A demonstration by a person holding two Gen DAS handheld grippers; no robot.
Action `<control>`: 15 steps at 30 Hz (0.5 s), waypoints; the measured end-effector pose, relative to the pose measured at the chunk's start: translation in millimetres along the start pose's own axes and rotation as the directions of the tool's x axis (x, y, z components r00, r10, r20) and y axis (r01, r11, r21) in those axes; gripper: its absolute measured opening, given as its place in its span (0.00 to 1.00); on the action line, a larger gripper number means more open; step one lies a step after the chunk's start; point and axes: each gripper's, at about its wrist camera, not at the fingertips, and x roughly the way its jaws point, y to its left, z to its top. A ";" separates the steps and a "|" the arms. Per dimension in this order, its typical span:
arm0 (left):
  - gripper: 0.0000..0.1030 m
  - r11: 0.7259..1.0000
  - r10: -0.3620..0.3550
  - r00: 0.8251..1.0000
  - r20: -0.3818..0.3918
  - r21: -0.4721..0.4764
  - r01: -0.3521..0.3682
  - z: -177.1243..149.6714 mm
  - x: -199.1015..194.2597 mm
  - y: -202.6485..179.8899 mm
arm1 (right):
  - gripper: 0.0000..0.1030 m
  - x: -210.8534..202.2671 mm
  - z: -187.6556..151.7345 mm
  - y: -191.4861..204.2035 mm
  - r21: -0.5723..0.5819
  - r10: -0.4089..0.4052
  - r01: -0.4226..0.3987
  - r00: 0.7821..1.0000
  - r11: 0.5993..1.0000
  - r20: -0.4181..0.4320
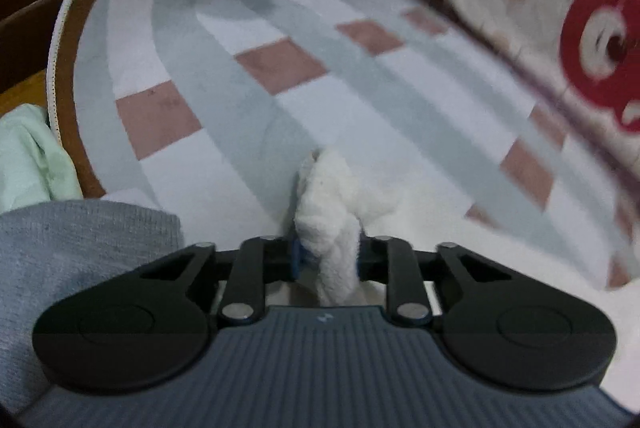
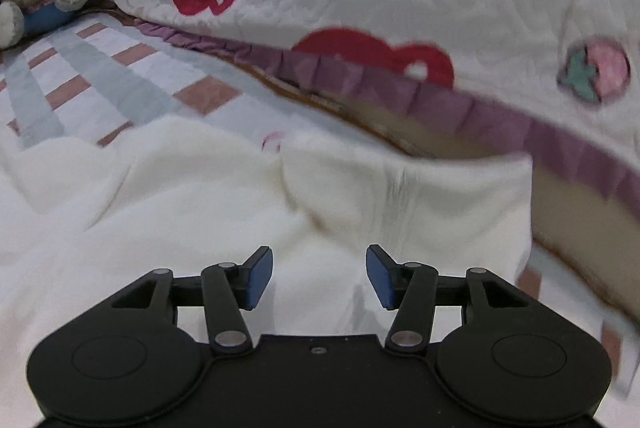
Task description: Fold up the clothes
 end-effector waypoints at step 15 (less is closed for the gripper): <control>0.16 0.988 -0.150 0.983 0.104 0.054 0.145 4.0 -23.9 -11.4 | 0.67 92.2 68.3 -1.0 0.102 -0.011 0.031 0.982 0.994 -0.190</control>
